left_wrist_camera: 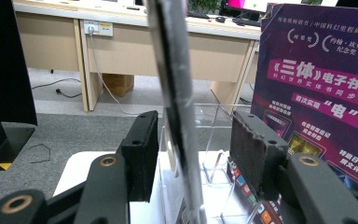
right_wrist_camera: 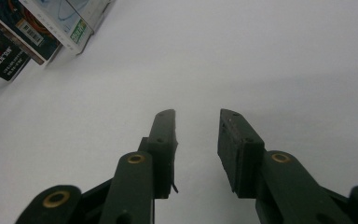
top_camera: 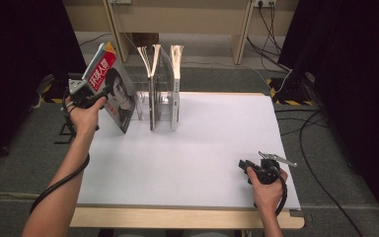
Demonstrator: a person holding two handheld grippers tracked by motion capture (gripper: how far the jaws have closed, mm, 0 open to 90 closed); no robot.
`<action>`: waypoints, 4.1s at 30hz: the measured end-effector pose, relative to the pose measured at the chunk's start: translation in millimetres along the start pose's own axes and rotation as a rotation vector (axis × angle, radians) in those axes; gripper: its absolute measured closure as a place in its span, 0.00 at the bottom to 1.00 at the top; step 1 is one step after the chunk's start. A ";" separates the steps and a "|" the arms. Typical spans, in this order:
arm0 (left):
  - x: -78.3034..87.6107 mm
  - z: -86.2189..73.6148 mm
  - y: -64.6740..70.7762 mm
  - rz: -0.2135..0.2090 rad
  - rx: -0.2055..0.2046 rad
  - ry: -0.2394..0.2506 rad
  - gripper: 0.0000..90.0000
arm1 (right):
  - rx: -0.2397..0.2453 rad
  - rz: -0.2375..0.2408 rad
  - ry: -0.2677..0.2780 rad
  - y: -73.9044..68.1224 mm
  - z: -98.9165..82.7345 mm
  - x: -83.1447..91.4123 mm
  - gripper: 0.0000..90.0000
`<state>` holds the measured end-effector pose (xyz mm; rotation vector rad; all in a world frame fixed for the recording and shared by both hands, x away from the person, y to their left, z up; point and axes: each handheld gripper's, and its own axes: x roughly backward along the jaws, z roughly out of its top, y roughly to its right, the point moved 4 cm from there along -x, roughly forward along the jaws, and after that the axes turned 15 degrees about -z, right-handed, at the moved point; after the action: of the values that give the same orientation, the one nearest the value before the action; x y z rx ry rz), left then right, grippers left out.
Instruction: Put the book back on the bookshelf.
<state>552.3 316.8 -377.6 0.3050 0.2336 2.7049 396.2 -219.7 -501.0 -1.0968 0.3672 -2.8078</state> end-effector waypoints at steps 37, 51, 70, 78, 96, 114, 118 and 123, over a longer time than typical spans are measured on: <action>41.1 -21.5 10.4 -0.024 0.010 -0.063 0.50 | 0.001 -0.009 0.011 0.9 0.3 0.6 0.74; 54.9 -42.0 12.0 -0.025 -0.001 -0.110 0.49 | -0.005 -0.011 0.008 0.2 0.1 0.8 0.74; 79.3 -72.9 23.1 -0.081 0.044 -0.143 0.48 | -0.008 -0.011 0.010 0.4 0.4 1.7 0.73; 86.7 -84.4 27.9 -0.099 0.053 -0.153 0.48 | -0.006 -0.011 0.012 1.0 0.5 2.1 0.73; 107.1 -133.7 34.0 -0.125 0.101 -0.211 0.48 | 0.004 -0.006 0.003 -0.4 -0.4 1.6 0.73; 119.2 -172.2 30.4 -0.118 0.106 -0.275 0.48 | 0.009 -0.008 -0.003 -1.3 -1.3 0.4 0.73; 122.7 -175.5 26.6 -0.109 0.106 -0.281 0.49 | 0.003 -0.006 -0.007 -2.0 -1.7 0.9 0.73; 128.1 -174.7 21.6 -0.098 0.113 -0.266 0.49 | 0.015 -0.006 0.000 0.0 -1.5 0.9 0.71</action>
<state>386.8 329.5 -518.5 0.6626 0.3151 2.5254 394.6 -219.6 -501.6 -1.0960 0.3423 -2.8111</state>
